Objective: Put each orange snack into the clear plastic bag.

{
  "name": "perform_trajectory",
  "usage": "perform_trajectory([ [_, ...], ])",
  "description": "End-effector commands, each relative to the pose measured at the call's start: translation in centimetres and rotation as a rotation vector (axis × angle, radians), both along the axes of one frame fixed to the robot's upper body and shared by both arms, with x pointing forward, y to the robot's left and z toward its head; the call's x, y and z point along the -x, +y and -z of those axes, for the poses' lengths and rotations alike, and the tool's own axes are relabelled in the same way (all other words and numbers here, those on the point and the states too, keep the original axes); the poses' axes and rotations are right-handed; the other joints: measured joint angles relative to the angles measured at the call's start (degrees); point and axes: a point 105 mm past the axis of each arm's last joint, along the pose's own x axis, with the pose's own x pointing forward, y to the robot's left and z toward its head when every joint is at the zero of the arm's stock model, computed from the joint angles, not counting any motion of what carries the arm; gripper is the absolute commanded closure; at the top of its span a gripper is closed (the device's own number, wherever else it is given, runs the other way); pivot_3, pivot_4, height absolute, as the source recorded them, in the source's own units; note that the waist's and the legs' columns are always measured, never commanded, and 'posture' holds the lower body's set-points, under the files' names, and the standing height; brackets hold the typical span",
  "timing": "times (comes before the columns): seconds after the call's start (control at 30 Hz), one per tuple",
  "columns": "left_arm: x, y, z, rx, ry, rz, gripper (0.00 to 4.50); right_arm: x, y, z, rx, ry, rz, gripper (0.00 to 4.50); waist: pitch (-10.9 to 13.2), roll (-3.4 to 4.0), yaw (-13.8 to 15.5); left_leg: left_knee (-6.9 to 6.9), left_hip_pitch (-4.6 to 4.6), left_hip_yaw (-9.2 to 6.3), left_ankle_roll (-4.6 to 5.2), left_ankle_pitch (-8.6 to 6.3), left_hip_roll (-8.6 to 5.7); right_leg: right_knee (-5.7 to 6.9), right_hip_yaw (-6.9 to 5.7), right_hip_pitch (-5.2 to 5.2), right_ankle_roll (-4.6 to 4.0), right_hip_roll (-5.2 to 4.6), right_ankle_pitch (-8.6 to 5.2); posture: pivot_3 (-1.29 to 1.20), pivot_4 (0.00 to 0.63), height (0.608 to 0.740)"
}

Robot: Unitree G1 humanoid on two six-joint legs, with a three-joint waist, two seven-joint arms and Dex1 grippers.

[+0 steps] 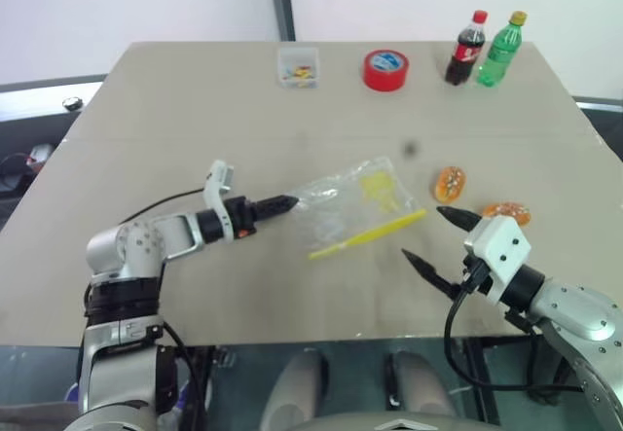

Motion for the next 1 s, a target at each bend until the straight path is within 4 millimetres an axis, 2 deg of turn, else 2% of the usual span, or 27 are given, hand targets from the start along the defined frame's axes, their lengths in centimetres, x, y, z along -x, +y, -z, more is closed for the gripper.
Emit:
perform_trajectory([
  [0.03, -0.7, 1.0, 1.1, -0.083, 0.005, -0.049, 0.07, 0.2, 0.5, -0.9, -0.010, -0.048, -0.022, 0.00, 0.00, 0.01, -0.07, 0.00, 0.00, -0.01, 0.00, 0.00, 0.00, 0.00, 0.00, 0.00, 0.00, 0.00, 0.00, 0.00, 0.150, 0.736],
  [0.27, -1.6, -3.3, 1.7, 0.009, 0.071, 0.061, 0.07, -0.1, 0.6, -0.9, -0.007, -0.055, -0.021, 0.00, -0.01, 0.02, 0.51, 0.25, 0.06, -0.08, 0.02, 0.01, -0.09, 0.14, -0.12, 0.17, 0.02, 0.00, 0.00, 0.00, 0.150, 0.736],
  [0.37, -1.5, -4.3, 2.1, 0.034, 0.127, 0.085, 0.96, -0.1, 0.6, -0.9, -0.004, -0.057, -0.016, 0.00, -0.01, 0.02, 0.63, 0.27, 0.06, -0.08, 0.03, 0.00, -0.15, 0.14, -0.11, 0.18, 0.03, 0.00, 0.00, 0.00, 0.150, 0.736],
  [0.47, -1.0, -5.3, 2.7, 0.082, 0.222, 0.120, 2.37, -0.2, 0.6, -0.9, -0.007, -0.058, -0.004, 0.00, -0.01, 0.02, 0.59, 0.27, 0.05, -0.09, 0.03, 0.00, -0.24, 0.17, -0.12, 0.16, 0.04, 0.01, 0.00, 0.00, 0.150, 0.736],
  [0.63, -1.2, -5.9, 2.6, 0.203, 0.336, 0.096, 4.41, -0.2, 0.6, -0.9, -0.007, -0.067, 0.006, 0.00, -0.05, 0.08, 0.69, 0.27, 0.05, -0.13, 0.03, 0.00, -0.31, 0.22, -0.15, 0.16, 0.05, -0.01, -0.01, 0.00, 0.150, 0.736],
  [0.73, -1.7, -6.5, 1.9, 0.305, 0.382, 0.079, 4.41, -0.3, 0.7, -1.0, -0.002, -0.081, 0.010, 0.00, -0.06, 0.09, 0.72, 0.29, 0.09, -0.15, 0.03, 0.00, -0.34, 0.35, -0.15, 0.16, 0.06, -0.03, -0.01, 0.00, 0.150, 0.736],
  [0.83, -2.2, -7.1, 0.2, 0.427, 0.404, 0.080, 4.41, -0.5, 0.8, -0.8, 0.028, -0.103, 0.012, 0.00, -0.05, 0.08, 1.02, 0.36, 0.09, -0.18, 0.03, 0.01, -0.36, 0.39, -0.18, 0.17, 0.07, -0.04, -0.02, 0.00, 0.150, 0.736],
  [0.9, -2.6, -7.3, -1.4, 0.516, 0.401, 0.086, 4.41, -1.1, 0.7, -0.1, 0.138, -0.161, 0.036, 0.00, -0.04, 0.06, 1.10, 0.37, 0.08, -0.18, 0.03, 0.01, -0.38, 0.38, -0.18, 0.17, 0.07, -0.05, -0.01, 0.00, 0.150, 0.736],
  [1.0, -3.0, -7.4, -4.0, 0.584, 0.375, 0.105, 4.41, -2.7, 0.5, 2.3, 0.351, -0.228, 0.059, 0.00, 0.19, -0.33, 0.90, 0.42, 0.02, -0.21, -0.02, 0.03, -0.42, 0.38, -0.24, 0.14, 0.09, -0.05, -0.02, 0.00, 0.150, 0.736],
])
